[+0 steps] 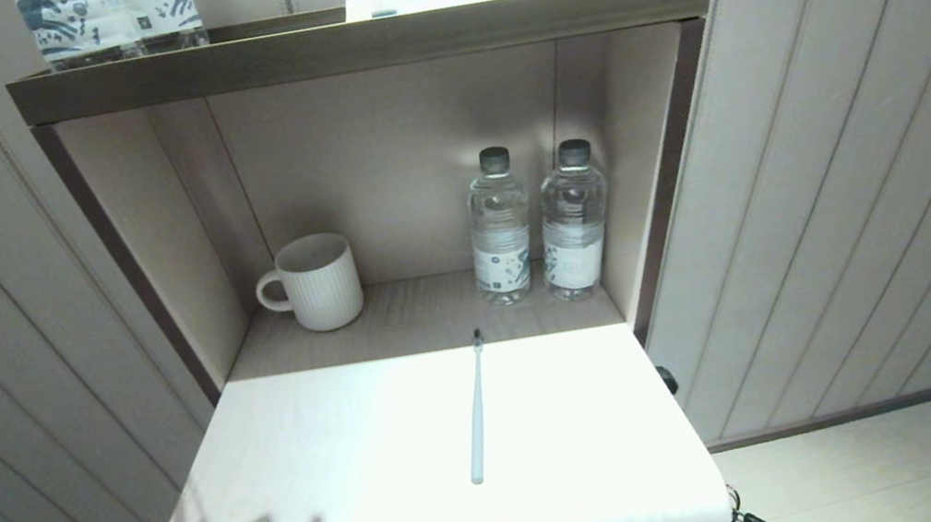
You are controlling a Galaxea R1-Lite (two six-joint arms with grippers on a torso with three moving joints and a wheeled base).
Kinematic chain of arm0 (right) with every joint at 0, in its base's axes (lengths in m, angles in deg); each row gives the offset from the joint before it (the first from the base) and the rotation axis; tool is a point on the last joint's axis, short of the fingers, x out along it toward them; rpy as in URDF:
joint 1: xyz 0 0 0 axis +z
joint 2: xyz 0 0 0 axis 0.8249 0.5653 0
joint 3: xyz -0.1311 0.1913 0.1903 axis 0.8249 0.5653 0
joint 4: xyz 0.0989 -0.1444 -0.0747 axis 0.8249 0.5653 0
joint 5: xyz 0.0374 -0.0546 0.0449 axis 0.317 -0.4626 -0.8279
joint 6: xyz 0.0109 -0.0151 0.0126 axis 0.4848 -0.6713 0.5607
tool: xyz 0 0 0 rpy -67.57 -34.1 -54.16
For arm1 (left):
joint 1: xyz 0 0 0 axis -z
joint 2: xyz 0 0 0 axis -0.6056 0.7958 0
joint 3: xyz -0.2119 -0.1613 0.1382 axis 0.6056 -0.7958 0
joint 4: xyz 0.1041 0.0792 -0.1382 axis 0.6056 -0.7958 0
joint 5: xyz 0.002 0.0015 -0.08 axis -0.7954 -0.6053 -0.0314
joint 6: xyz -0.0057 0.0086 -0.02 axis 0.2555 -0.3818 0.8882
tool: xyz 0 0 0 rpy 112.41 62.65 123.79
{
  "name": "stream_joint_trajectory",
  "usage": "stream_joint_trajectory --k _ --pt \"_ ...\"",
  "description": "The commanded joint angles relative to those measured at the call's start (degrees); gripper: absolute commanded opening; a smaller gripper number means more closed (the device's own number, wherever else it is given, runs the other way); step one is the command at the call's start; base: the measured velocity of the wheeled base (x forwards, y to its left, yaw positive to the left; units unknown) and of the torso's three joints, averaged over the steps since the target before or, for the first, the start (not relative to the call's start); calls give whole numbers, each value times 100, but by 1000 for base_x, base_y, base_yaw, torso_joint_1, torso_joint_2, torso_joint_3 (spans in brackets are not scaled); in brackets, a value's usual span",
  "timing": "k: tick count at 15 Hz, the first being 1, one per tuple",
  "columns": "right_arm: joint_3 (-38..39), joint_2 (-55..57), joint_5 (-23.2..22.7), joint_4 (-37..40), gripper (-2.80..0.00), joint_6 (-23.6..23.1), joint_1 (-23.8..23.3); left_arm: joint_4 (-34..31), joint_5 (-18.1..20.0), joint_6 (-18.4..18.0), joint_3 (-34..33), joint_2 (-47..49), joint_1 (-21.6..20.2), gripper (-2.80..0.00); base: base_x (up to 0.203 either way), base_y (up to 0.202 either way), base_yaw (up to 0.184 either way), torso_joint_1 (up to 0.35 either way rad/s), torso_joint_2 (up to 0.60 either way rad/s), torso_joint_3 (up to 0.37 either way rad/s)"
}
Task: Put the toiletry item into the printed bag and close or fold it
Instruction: Open the storage bag
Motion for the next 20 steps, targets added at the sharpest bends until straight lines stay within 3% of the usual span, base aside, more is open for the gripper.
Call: stream_joint_trajectory --k 1,3,7,9,11,14,18,19,20 --pt "5 107 -272 -32 -280 59 2 -800 32 242 -204 -626 273 -280 0 0 0 0 0 0" --pt "28 127 -272 -25 -280 14 -7 -1082 11 422 -154 -652 -189 -280 0 0 0 0 0 0" --pt "22 247 -272 -27 -280 -104 -7 -1164 -457 523 -323 -1172 -2963 -280 0 0 0 1 0 7" --pt "13 265 -272 -23 -280 -117 2 -1239 -560 542 -811 -2213 -3784 -280 0 0 0 0 0 0" --pt "13 256 -272 -23 -280 -121 6 -1723 -546 542 -1361 -3443 -4076 -280 0 0 0 0 0 0" --pt "35 247 -272 -11 -280 -117 27 -3235 -208 594 -2092 -5217 -4445 -280 0 0 0 0 0 0" --pt "233 212 -272 -15 -280 -117 125 -4515 143 1066 -4126 -6813 -4846 -280 0 0 0 0 0 0" --pt "283 227 -272 -20 -280 -125 125 -4671 334 1244 -4438 -6992 -5095 -280 0 0 0 0 0 0" --pt "368 259 -272 -30 -280 -204 125 -4737 814 1451 -4670 -7068 -5326 -280 0 0 0 0 0 0"
